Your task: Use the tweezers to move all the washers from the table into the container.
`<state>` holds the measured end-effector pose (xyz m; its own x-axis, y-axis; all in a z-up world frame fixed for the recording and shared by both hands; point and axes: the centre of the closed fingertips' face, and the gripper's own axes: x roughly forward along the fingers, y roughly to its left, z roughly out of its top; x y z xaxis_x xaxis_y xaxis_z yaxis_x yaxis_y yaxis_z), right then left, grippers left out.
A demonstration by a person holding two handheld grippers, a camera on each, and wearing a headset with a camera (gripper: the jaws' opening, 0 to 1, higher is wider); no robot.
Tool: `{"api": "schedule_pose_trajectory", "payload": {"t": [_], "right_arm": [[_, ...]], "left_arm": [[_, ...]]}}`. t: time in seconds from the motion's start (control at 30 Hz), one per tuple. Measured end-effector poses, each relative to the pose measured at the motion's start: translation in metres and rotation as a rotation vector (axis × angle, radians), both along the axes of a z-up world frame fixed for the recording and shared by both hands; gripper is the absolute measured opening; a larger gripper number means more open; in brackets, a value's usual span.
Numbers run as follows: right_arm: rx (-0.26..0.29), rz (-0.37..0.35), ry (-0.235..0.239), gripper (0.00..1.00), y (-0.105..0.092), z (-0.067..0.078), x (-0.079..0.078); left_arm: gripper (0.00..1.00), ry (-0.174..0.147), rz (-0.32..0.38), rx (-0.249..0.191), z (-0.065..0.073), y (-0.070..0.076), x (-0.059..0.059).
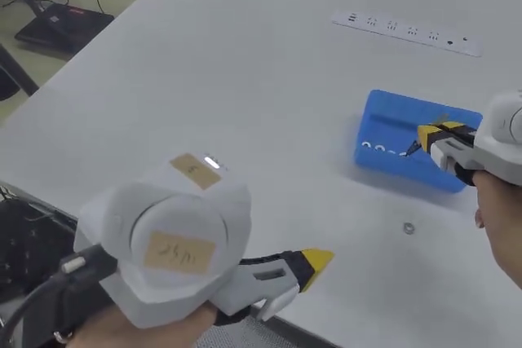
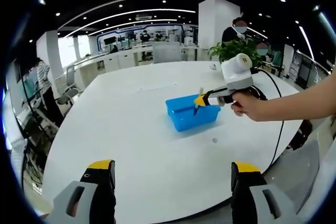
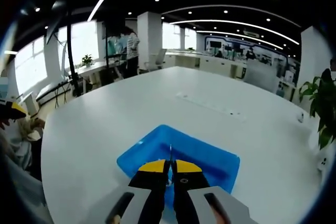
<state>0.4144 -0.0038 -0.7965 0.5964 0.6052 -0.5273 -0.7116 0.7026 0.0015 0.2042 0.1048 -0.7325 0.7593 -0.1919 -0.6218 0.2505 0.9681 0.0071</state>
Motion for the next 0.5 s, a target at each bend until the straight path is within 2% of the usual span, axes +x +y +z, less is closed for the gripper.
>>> {"api": "schedule_pose_trajectory", "payload": {"t": [0.27, 0.5], "right_arm": [[-0.016, 0.003, -0.002, 0.00, -0.0008, -0.0050, 0.0009], [-0.010, 0.004, 0.007, 0.01, -0.0015, -0.0045, -0.0005]], "left_arm": [[0.94, 0.004, -0.001, 0.001, -0.0011, -0.0002, 0.0006], [0.94, -0.010, 0.006, 0.000, 0.0024, 0.0008, 0.0024]]}}
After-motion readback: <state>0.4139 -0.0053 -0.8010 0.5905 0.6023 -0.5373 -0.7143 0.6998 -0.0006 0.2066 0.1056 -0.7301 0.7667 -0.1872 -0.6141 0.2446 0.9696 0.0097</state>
